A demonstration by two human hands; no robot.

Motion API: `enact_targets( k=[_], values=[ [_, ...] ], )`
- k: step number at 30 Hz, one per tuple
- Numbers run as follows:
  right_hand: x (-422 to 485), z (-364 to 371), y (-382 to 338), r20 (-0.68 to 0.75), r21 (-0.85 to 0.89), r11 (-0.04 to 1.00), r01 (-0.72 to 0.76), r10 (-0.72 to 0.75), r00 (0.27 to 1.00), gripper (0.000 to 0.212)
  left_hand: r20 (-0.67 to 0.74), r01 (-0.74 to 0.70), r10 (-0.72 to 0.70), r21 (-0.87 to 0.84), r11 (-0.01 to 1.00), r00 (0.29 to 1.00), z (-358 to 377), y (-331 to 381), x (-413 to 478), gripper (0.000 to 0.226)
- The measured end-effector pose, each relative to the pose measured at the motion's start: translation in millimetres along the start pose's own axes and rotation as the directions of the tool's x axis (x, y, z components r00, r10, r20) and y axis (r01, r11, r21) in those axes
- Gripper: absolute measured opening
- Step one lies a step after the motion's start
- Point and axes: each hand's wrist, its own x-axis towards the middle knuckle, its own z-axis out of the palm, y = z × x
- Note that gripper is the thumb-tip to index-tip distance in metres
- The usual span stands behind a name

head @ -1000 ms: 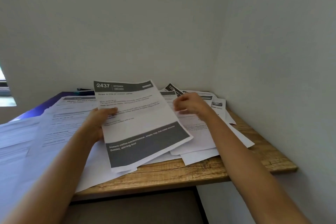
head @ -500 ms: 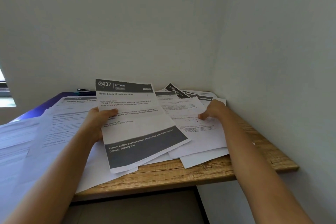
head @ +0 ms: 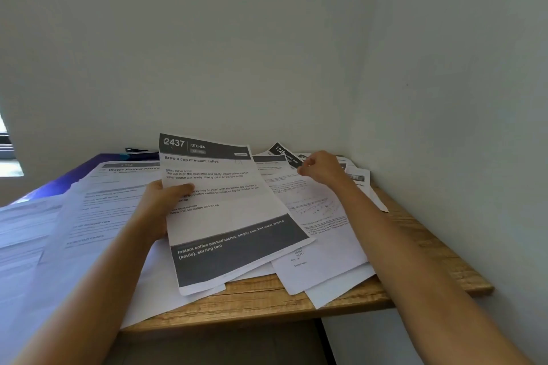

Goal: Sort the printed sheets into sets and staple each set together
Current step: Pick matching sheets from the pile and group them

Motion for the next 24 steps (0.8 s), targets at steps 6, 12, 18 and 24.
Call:
enact_targets(
  k=[6,12,18,24],
  values=[
    [50,41,-10,0.042,-0.222,0.968,-0.12,0.132,0.99,0.061,-0.033,-0.019,0.018,-0.021,1.0,0.999,-3,-1,6,0.008],
    [56,61,-21,-0.01,-0.324,0.912,-0.253,0.264,0.964,0.081,-0.049,-0.049,0.048,-0.005,0.999,0.998,-1,0,8,0.013],
    [65,58,-29,0.026,-0.321,0.876,-0.36,0.388,0.921,0.073,-0.059,-0.052,0.053,0.015,0.999,0.997,-1,0,6,0.016],
    [82,57,-27,0.099,-0.336,0.829,-0.448,0.503,0.858,0.087,-0.067,-0.055,0.056,0.015,0.998,0.996,-1,0,4,0.014]
  ],
)
